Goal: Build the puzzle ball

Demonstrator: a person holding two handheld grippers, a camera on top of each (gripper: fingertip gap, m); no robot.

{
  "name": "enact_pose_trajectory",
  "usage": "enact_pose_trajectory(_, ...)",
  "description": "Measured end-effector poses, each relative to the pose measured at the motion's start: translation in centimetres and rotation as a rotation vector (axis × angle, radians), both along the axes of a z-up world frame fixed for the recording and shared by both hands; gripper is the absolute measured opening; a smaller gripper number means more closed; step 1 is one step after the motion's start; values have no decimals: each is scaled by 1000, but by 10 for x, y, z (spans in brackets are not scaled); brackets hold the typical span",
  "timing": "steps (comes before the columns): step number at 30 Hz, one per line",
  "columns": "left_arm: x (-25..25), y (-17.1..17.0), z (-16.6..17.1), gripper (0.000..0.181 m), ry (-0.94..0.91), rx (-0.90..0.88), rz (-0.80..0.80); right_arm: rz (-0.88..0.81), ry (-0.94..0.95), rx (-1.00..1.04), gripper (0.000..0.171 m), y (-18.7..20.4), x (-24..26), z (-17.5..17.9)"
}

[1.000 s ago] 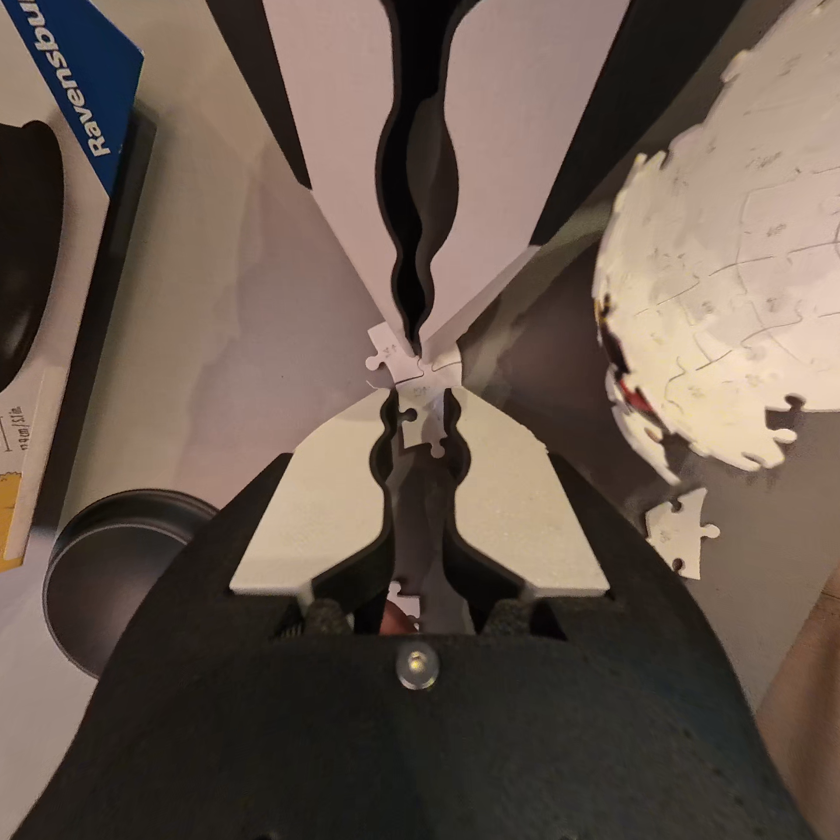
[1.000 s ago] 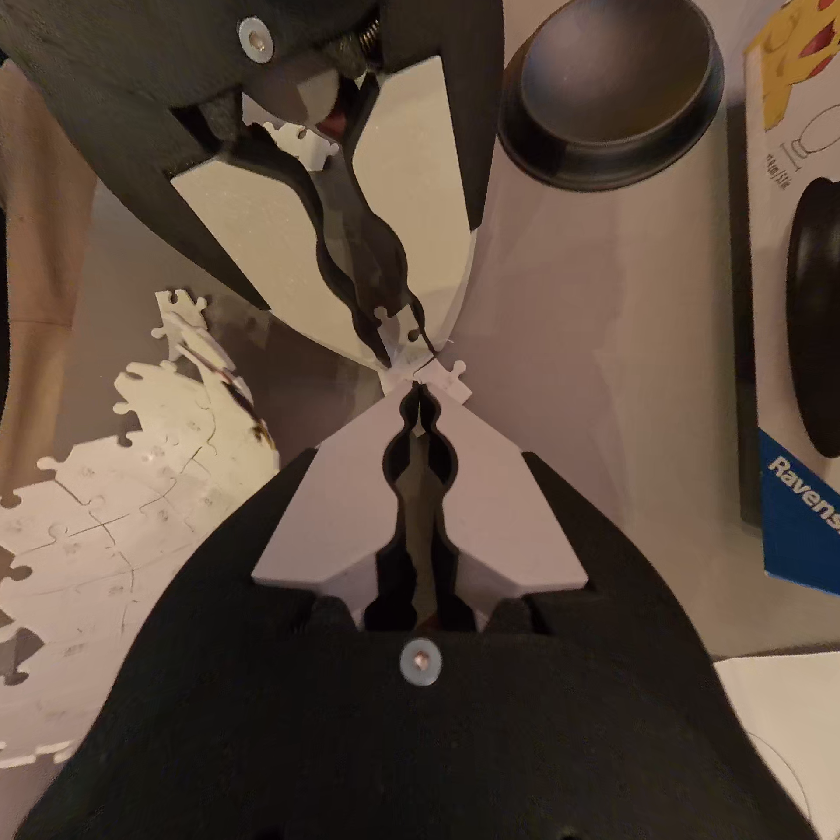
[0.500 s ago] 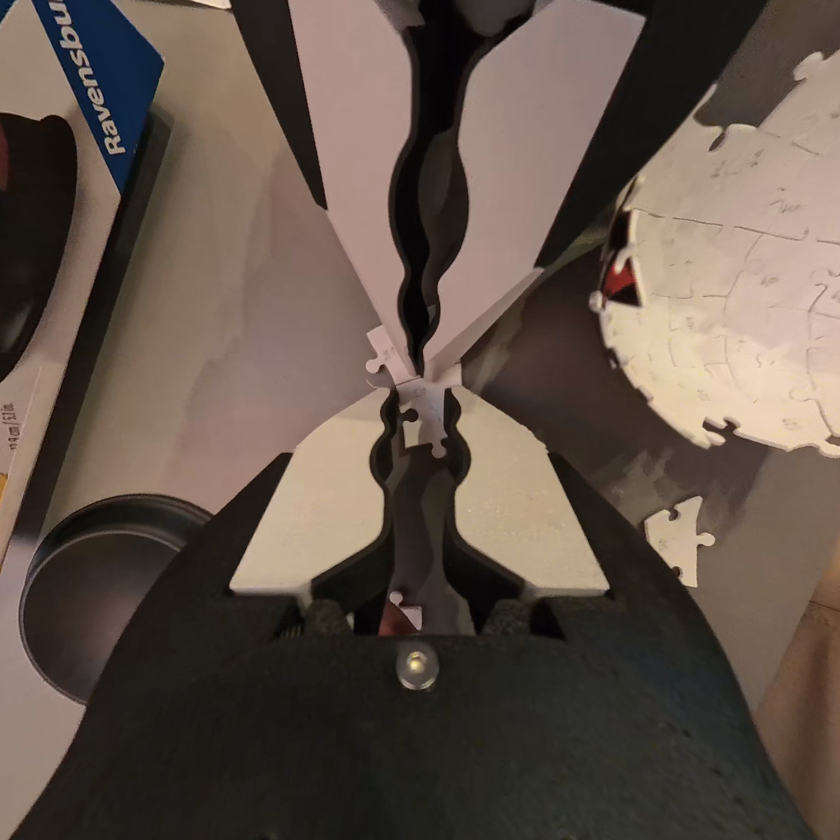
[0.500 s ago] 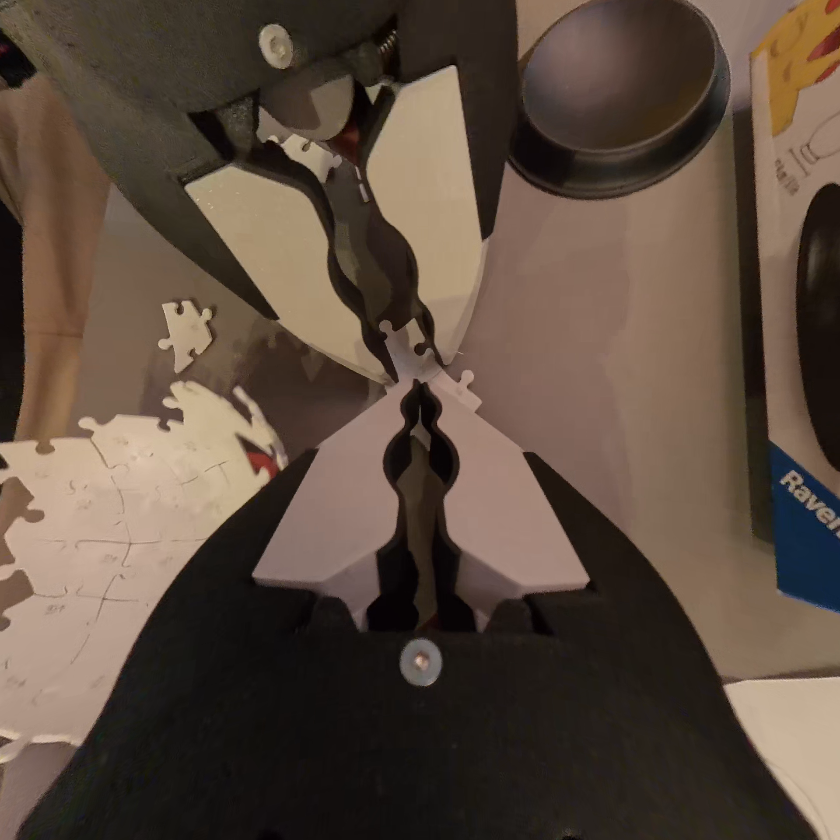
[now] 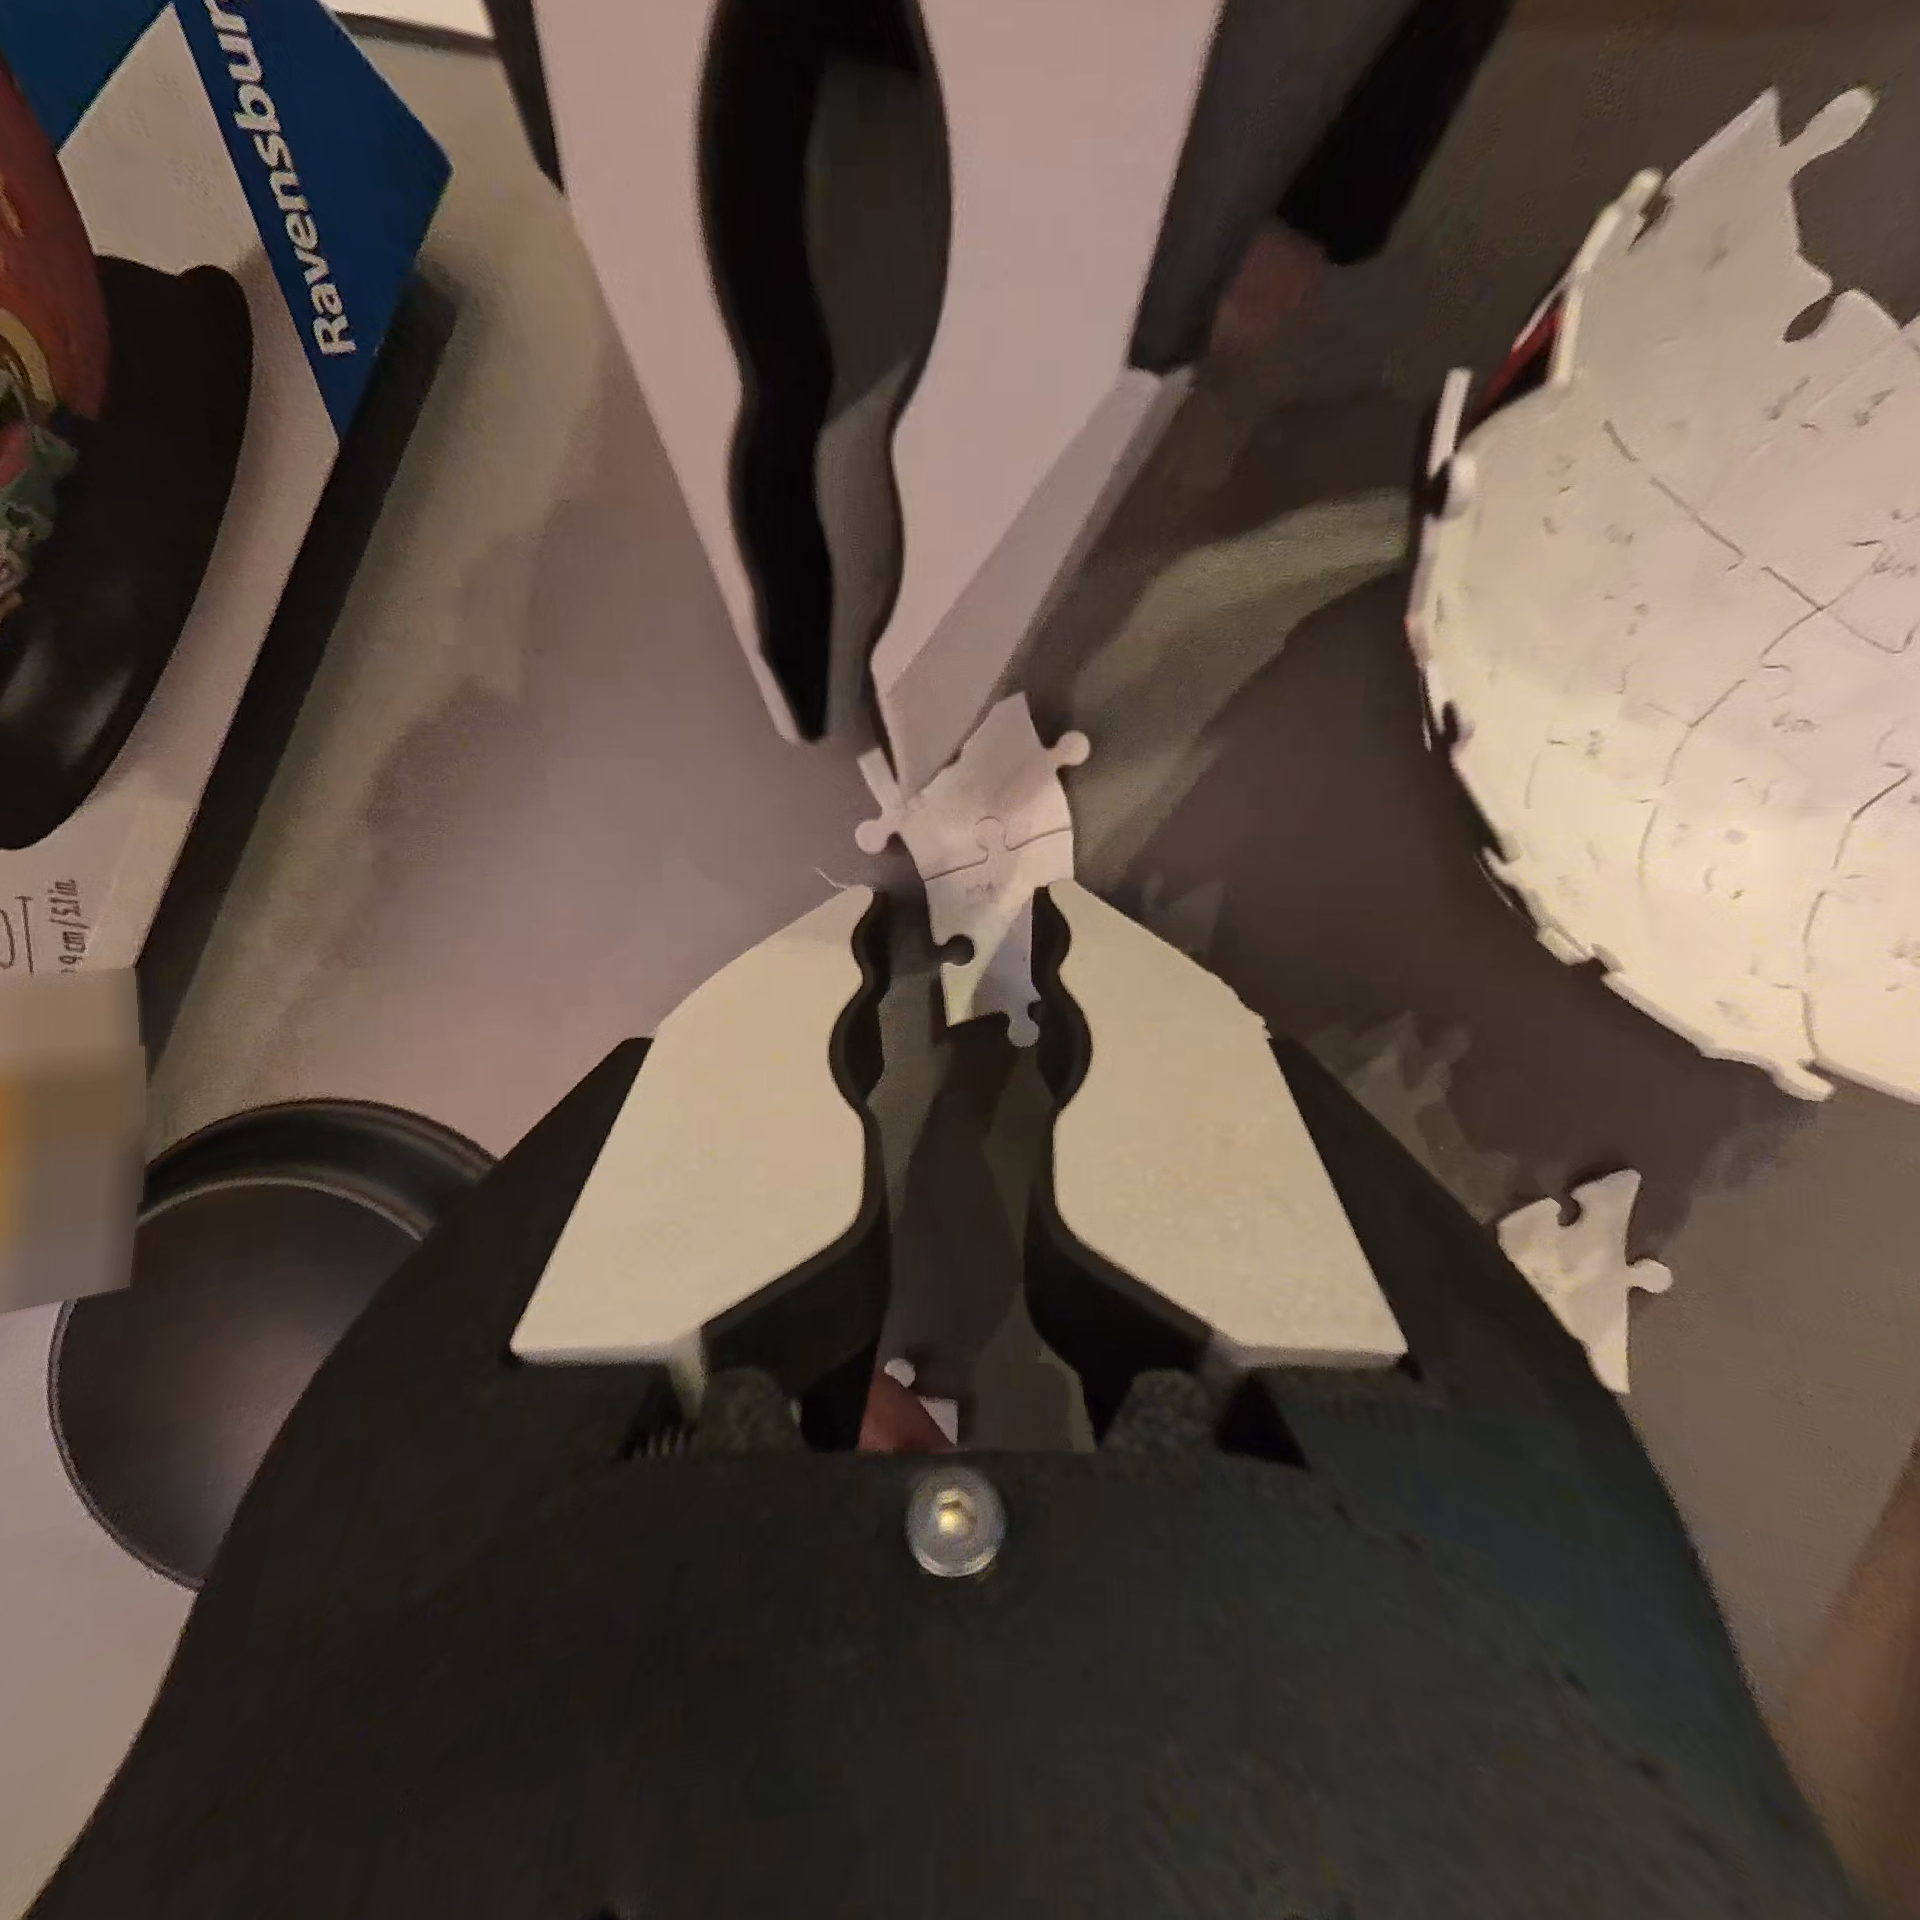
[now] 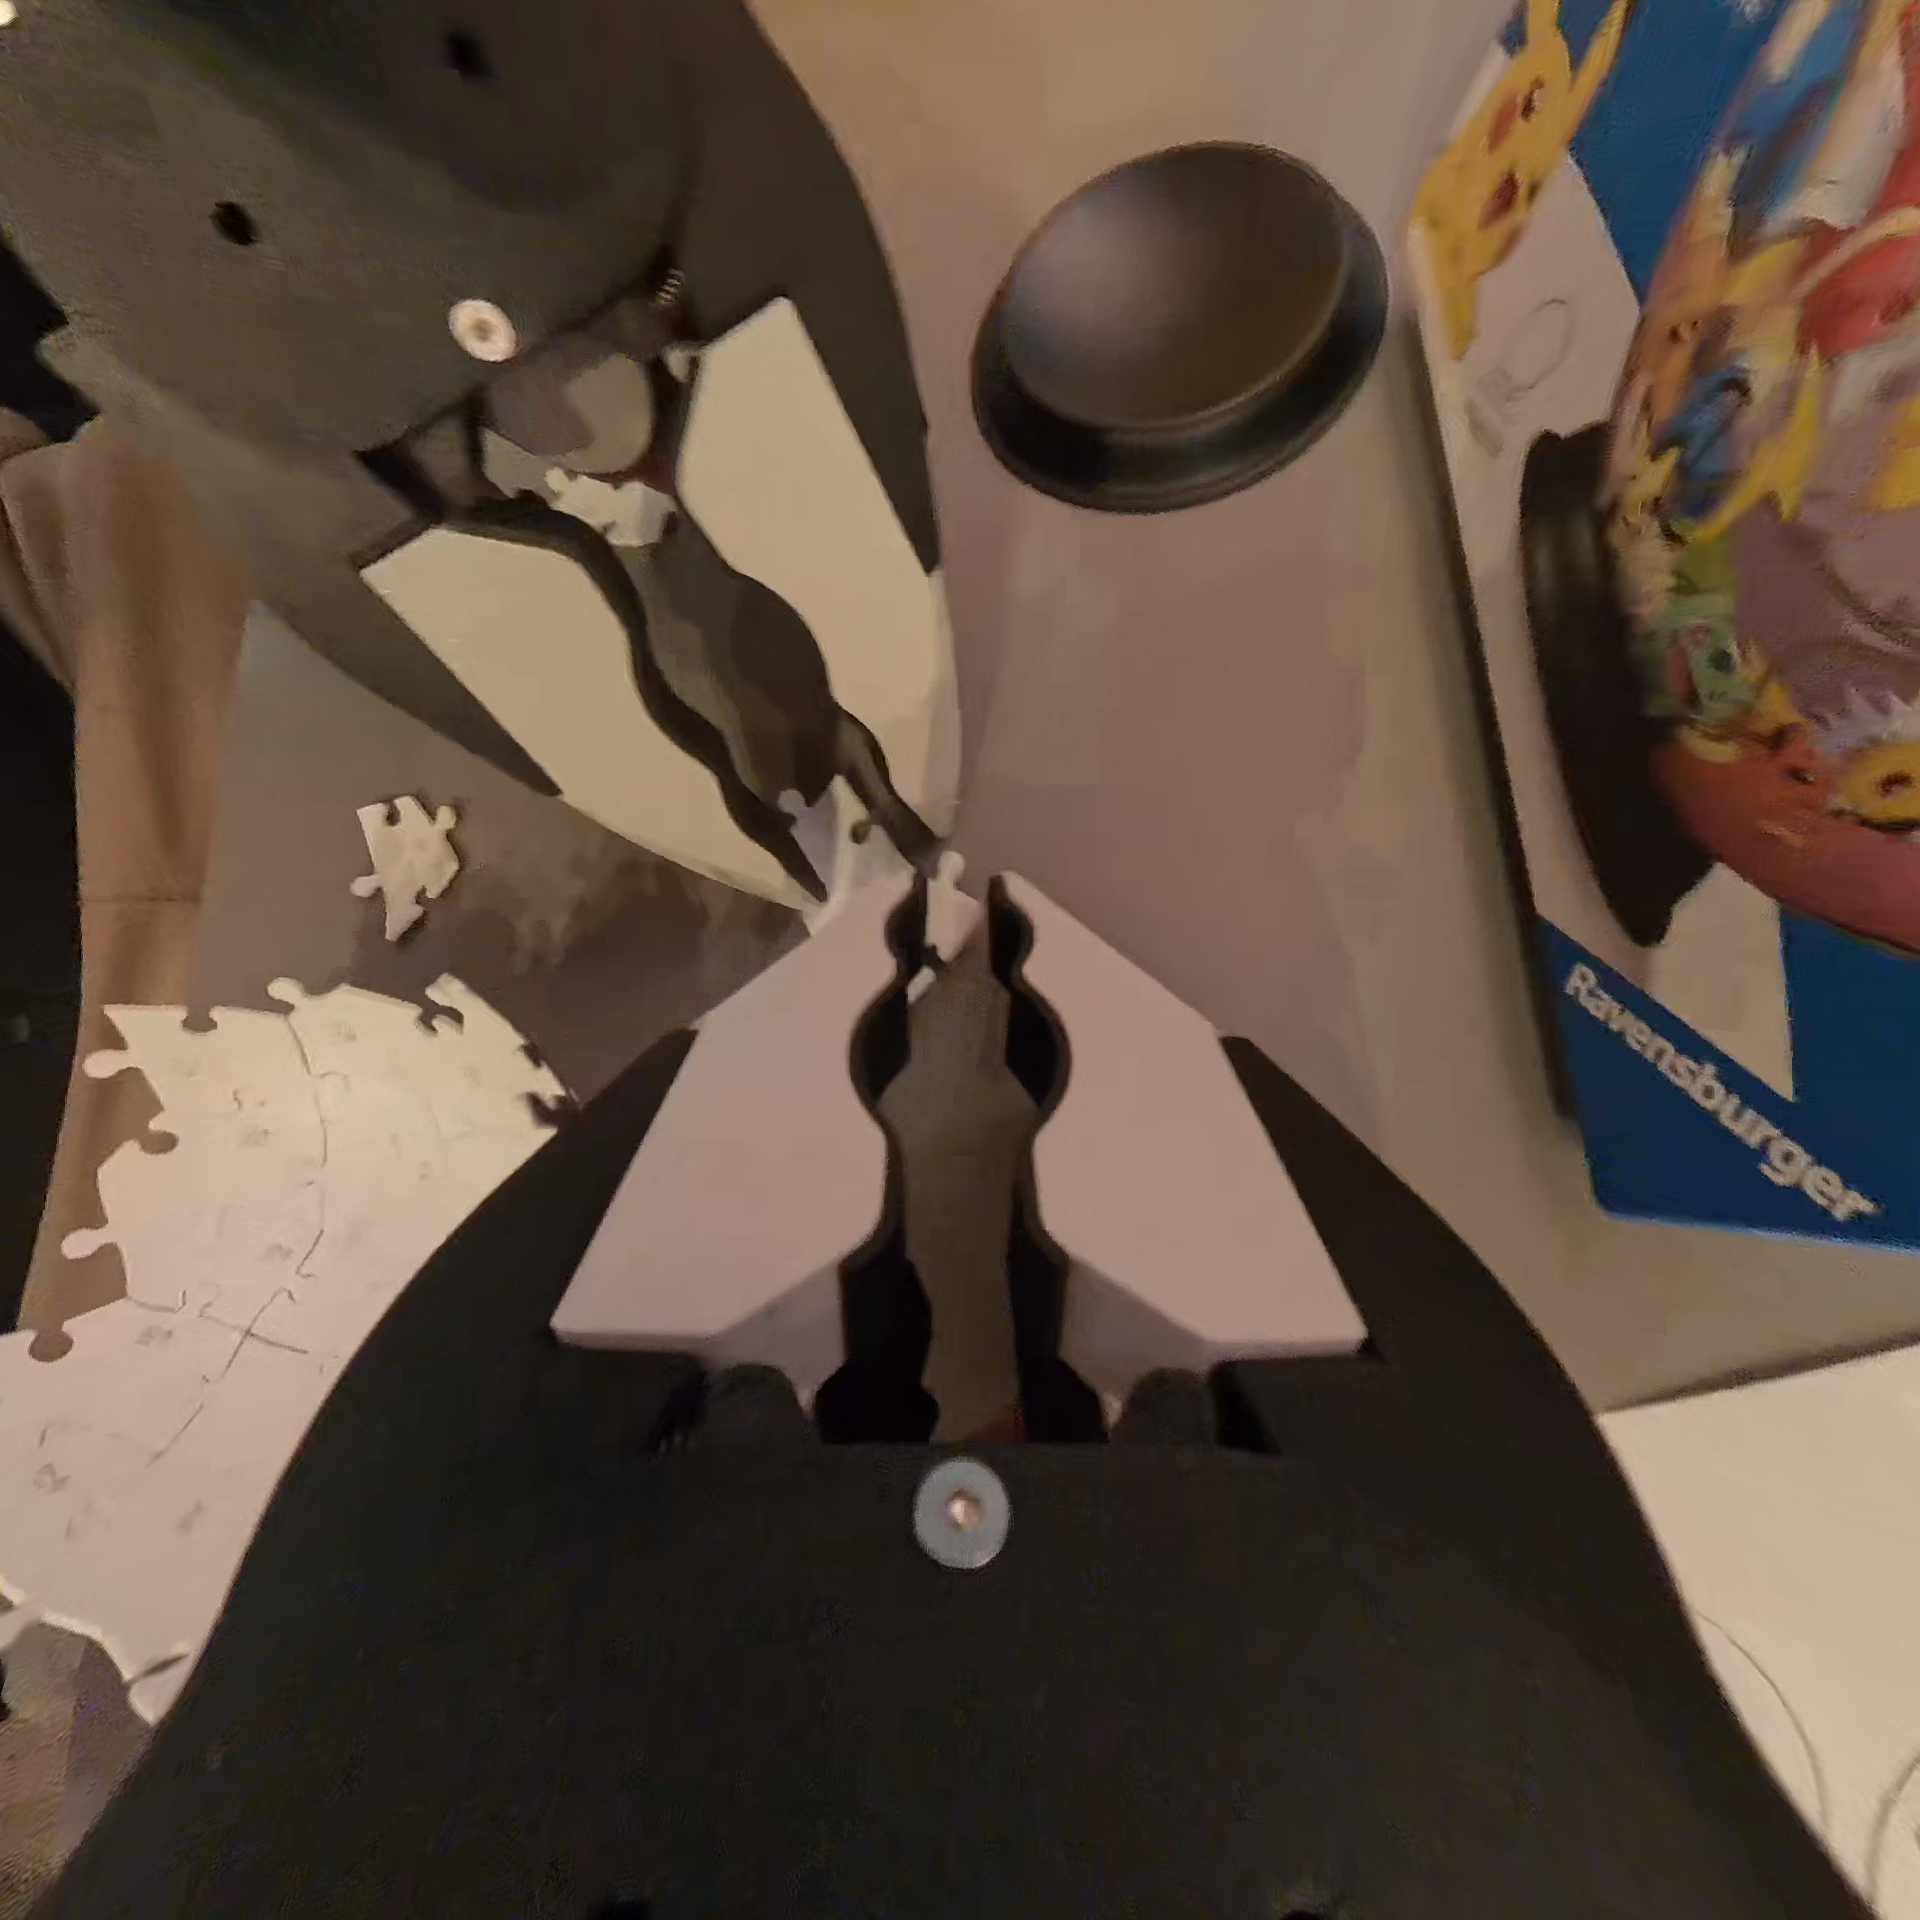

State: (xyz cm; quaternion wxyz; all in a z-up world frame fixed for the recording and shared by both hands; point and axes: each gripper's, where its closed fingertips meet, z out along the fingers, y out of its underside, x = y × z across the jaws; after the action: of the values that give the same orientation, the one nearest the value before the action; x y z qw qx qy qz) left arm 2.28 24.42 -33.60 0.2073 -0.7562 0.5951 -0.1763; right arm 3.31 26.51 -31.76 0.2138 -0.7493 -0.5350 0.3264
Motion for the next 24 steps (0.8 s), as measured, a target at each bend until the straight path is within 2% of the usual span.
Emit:
enact_pose_trajectory(1, 0, -1, 0, 25, -6, 9, -3, 3, -17, -12, 16, 1, 2, -3)
enact_pose_trajectory(6, 2, -4, 1, 21, -26, 106, -25, 36, -47, -140, 23, -9, 4, -11)
enact_pose_trajectory(13, 2, -5, 1, 20, -59, 171, -5, -8, -3, -282, 6, -14, 4, -13)
enact_pose_trajectory(20, 1, 0, 5, 33, -86, 220, 22, -44, 114, -310, 0, -16, 3, 0)
enact_pose_trajectory(24, 1, 6, 30, 39, -196, 199, 106, -103, 177, -273, 0, -8, 10, 12)
